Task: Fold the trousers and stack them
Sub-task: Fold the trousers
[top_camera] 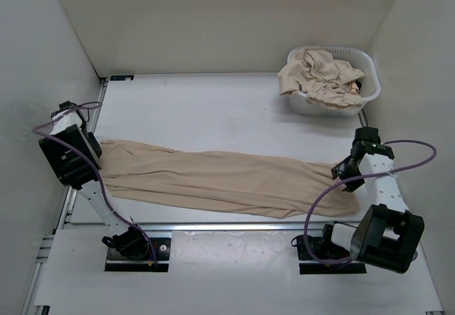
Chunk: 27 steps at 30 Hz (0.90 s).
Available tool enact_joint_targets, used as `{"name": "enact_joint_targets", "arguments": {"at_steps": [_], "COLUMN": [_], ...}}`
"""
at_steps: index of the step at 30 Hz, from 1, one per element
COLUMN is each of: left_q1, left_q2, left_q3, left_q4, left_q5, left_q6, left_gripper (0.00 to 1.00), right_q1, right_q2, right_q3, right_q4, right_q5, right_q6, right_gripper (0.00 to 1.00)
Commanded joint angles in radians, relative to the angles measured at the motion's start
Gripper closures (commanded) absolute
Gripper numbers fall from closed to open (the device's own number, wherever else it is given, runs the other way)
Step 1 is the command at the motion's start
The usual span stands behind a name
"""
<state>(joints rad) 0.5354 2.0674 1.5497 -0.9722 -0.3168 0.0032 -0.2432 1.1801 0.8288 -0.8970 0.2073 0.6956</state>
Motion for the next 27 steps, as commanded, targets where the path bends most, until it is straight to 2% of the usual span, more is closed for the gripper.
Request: {"name": "enact_joint_targets", "arguments": {"at_steps": [1,4,8,9,11,12,13,15,19,20,21,24,27], "left_q1": [0.005,0.005,0.005,0.005,0.005,0.005,0.005,0.005,0.005,0.005,0.005,0.005,0.005], "left_q2": [0.026,0.059,0.059,0.059,0.059,0.047,0.037,0.022,-0.015,-0.024,-0.033,-0.049,-0.032], "left_q3": [0.056,0.067,0.044,0.044,0.044,0.053,0.053,0.053,0.053,0.064,0.064,0.082,0.092], "left_q4": [0.046,0.046,0.046,0.046,0.036,0.027,0.027,0.027,0.027,0.027,0.027,0.027,0.027], "left_q5": [-0.074,-0.074,-0.044,-0.044,-0.005,0.008,0.034,0.045,0.067,0.085,0.085,0.108,0.099], "left_q6": [-0.003,-0.003,-0.003,-0.003,-0.003,-0.003,-0.003,-0.003,-0.003,-0.003,-0.003,-0.003,-0.003], "left_gripper": [0.24,0.24,0.33,0.46,0.59,0.63,0.73,0.86,0.86,0.81,0.59,0.35,0.33], "right_q1": [0.08,0.129,0.151,0.151,0.151,0.151,0.151,0.139,0.084,0.075,0.065,0.056,0.056], "right_q2": [0.033,0.078,0.116,0.116,0.151,0.164,0.177,0.223,0.305,0.314,0.323,0.363,0.406], "right_q3": [-0.026,-0.017,-0.039,-0.049,-0.078,-0.079,-0.092,-0.105,-0.096,-0.079,-0.056,0.002,0.05], "right_q4": [0.033,0.056,0.093,0.105,0.144,0.153,0.162,0.178,0.178,0.178,0.178,0.178,0.178], "right_q5": [0.0,0.0,-0.009,-0.019,-0.034,-0.043,-0.043,-0.034,-0.004,-0.003,0.01,0.033,0.056], "right_q6": [0.065,0.078,0.088,0.099,0.099,0.087,0.087,0.068,0.032,0.031,0.015,-0.027,-0.062], "right_gripper": [0.46,0.46,0.49,0.54,0.59,0.64,0.69,0.8,0.86,0.86,0.86,0.86,0.87]}}
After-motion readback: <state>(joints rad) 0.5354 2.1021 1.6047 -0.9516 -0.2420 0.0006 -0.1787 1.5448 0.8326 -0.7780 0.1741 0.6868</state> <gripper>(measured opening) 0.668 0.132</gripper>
